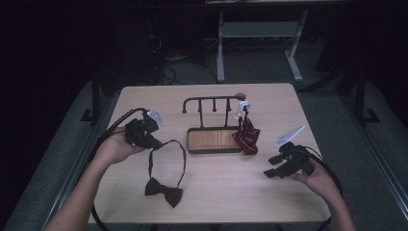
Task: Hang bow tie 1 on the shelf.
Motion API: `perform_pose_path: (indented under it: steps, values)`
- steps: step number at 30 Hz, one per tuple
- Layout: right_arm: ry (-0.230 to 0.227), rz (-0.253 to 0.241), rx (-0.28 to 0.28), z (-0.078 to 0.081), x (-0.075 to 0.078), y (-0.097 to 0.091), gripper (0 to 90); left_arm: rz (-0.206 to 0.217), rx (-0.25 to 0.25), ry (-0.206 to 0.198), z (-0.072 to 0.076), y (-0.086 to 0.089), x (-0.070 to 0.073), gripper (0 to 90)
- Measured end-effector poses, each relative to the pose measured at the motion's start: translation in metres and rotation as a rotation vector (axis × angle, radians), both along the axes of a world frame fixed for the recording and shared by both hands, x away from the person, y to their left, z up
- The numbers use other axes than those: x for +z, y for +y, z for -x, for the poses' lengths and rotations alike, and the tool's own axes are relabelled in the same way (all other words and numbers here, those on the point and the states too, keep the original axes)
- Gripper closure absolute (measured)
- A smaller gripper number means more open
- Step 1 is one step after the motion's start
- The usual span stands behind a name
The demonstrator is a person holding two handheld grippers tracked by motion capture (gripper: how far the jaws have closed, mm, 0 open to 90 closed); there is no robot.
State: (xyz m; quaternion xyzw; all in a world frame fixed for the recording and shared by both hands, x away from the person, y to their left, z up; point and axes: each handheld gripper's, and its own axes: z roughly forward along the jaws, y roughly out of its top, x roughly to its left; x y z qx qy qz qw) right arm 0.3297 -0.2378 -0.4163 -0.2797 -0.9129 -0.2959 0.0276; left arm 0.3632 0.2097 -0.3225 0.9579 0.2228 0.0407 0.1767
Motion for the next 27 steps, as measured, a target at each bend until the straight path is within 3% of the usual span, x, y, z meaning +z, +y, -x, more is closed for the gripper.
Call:
perform_pose_path:
  steps: [13,27]
  values:
    - [-0.01,0.013,-0.026,0.0,0.0,-0.003,39.0,0.028,-0.029,0.014,-0.001,0.0,0.013,89.9]
    - [-0.013,0.019,-0.017,0.002,0.0,-0.001,38.6,0.03,-0.036,-0.005,0.005,0.001,0.026,90.0]
